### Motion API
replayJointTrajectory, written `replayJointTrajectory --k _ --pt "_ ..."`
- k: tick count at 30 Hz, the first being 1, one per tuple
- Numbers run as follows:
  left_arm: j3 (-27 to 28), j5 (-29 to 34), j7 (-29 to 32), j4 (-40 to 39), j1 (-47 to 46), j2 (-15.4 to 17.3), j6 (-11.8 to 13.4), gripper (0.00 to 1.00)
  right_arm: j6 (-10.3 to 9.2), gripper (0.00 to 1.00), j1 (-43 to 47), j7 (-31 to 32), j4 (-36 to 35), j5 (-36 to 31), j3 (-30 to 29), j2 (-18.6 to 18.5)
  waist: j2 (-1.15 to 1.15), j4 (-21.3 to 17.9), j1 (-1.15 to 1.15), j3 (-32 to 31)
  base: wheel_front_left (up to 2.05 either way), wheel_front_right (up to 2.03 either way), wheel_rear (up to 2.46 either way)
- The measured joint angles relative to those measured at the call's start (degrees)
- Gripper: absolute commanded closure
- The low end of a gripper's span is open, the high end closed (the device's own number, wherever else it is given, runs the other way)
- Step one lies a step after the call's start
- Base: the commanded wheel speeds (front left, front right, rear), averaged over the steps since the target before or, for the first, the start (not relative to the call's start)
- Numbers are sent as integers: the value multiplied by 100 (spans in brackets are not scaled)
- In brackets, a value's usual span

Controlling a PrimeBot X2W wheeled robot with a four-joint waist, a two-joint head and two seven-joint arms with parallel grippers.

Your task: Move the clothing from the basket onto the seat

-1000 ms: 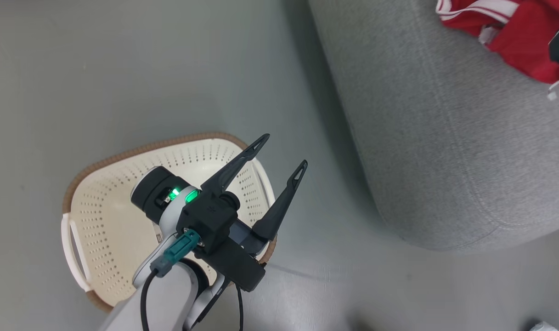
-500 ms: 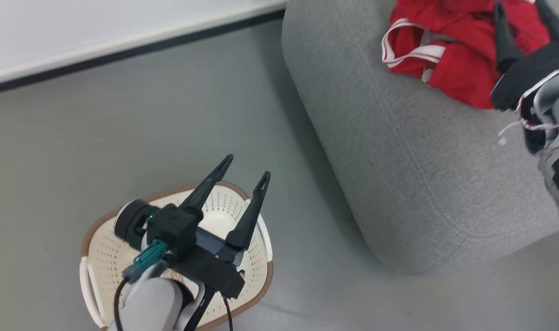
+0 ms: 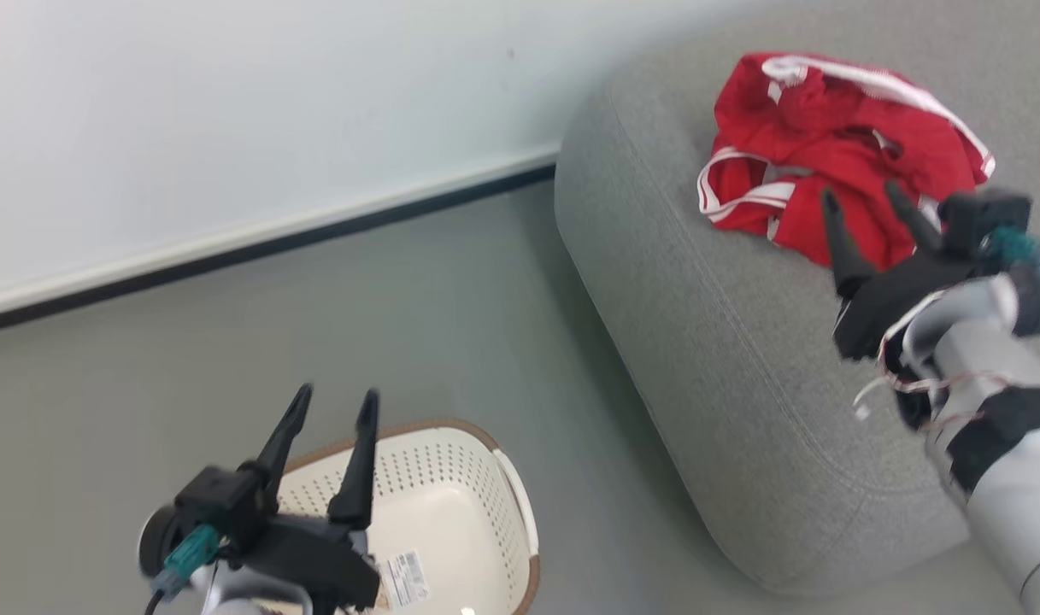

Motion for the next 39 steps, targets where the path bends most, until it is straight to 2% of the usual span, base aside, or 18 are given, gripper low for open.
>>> replayJointTrajectory --k 7,16,25,33,39 --pt "442 -86 -63 104 648 126 302 0 -21 0 915 1 -543 21 -37 198 0 232 0 -568 0 0 0" --pt "818 -230 -158 -107 1302 268 455 0 -353 0 1866 1 -1607 -123 -85 205 0 628 1 -1066 0 0 0" --pt "1067 -227 -202 -428 1842 379 539 0 -926 0 2859 1 -2809 -347 -287 209 0 933 1 -1299 0 0 0" --pt "1256 -222 -227 -684 2225 352 593 0 -1117 0 3804 1 -3799 -493 -532 221 1 988 2 -1341 0 0 0" --pt "1402 -220 -230 -847 2423 313 609 0 -1169 0 4344 -1 -4435 -723 -769 187 1 1012 2 -1345 0 0 0"
